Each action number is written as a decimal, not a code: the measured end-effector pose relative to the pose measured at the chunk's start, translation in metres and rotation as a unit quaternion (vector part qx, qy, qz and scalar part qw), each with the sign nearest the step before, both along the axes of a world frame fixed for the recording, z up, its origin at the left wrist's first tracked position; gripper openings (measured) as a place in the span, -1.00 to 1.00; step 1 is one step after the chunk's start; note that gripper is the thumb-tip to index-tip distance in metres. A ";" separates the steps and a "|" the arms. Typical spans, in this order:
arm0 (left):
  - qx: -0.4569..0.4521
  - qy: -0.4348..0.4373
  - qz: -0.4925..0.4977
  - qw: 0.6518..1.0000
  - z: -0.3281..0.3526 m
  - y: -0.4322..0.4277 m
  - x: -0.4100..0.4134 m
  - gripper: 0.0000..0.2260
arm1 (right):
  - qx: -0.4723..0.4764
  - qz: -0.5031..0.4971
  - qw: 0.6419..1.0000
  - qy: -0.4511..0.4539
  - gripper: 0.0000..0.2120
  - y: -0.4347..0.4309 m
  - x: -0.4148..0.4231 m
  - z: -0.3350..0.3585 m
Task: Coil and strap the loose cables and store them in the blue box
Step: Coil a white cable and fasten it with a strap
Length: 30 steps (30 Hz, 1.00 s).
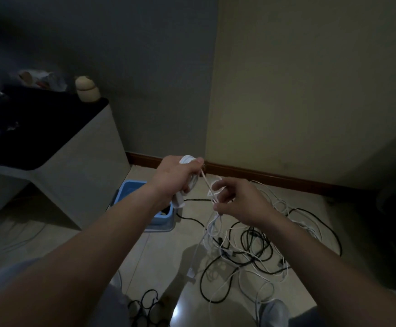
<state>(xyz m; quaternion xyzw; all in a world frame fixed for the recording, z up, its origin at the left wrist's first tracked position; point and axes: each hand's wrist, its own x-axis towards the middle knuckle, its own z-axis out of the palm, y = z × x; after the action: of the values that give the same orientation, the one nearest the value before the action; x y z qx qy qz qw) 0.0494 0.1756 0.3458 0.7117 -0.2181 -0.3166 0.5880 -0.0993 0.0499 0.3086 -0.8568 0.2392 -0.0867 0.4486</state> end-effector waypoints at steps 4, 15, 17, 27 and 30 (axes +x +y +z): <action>0.055 -0.048 0.070 0.995 -0.005 0.004 0.012 -0.68 | -0.056 -0.024 0.998 -0.012 -0.68 0.000 -0.001 0.003; 0.095 -0.059 0.084 0.990 -0.006 0.007 0.016 -0.71 | -0.217 -0.058 0.970 -0.092 -0.79 -0.004 -0.006 0.011; 0.095 -0.061 0.087 0.990 -0.006 0.008 0.017 -0.71 | -0.221 -0.022 0.971 -0.083 -0.79 -0.004 -0.006 0.013; 0.105 -0.066 0.139 0.982 -0.012 0.014 0.031 -0.73 | -0.305 0.133 0.943 0.014 -0.78 -0.006 -0.012 0.014; 0.107 -0.070 0.155 0.980 -0.014 0.013 0.034 -0.72 | -0.360 0.166 0.913 0.092 -0.87 -0.008 -0.014 0.010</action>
<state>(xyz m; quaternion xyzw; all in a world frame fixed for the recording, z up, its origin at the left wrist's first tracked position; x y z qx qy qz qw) 0.0838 0.1887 0.3320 0.8159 -0.1108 -0.1931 0.5336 -0.1136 0.0416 0.3187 -0.9919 0.0861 -0.0118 0.0931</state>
